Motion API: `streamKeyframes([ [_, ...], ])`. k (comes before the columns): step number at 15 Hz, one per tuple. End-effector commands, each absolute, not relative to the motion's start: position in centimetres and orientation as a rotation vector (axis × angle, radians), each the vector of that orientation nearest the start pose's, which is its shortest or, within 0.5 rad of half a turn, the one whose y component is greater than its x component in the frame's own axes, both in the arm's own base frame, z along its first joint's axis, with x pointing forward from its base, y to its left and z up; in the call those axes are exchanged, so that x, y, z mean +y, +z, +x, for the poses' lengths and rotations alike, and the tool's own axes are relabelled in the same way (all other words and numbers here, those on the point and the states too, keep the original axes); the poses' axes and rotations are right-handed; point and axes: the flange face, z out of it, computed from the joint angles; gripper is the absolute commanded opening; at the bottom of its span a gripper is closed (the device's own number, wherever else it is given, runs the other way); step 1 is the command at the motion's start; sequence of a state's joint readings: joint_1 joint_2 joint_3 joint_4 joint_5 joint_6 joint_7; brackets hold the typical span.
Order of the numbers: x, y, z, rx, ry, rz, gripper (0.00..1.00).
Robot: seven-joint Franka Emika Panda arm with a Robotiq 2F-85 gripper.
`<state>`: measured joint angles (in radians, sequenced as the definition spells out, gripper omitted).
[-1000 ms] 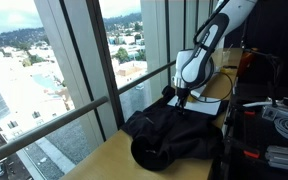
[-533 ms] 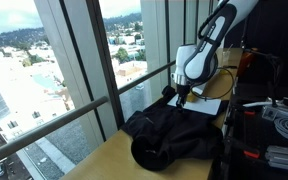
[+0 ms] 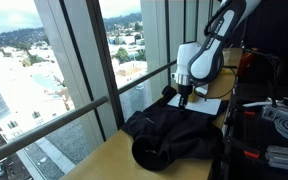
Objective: Close the zipper on the jumper
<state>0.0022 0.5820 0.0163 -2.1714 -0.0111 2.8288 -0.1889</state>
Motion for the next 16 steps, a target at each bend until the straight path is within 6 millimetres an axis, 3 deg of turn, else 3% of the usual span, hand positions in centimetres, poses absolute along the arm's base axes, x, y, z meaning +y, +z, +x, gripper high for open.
streamKeyframes([
  [1, 2.4, 13.7, 54.8, -0.361, -0.127, -3.132, 0.02],
  [5, 2.9, 13.5, 55.2, -0.377, -0.12, -3.126, 0.02],
  [10, 3.5, 13.1, 57.3, -0.385, -0.126, -3.108, 0.02],
  [16, 5.6, 11.5, 58.6, -0.414, -0.102, -3.077, 0.02],
])
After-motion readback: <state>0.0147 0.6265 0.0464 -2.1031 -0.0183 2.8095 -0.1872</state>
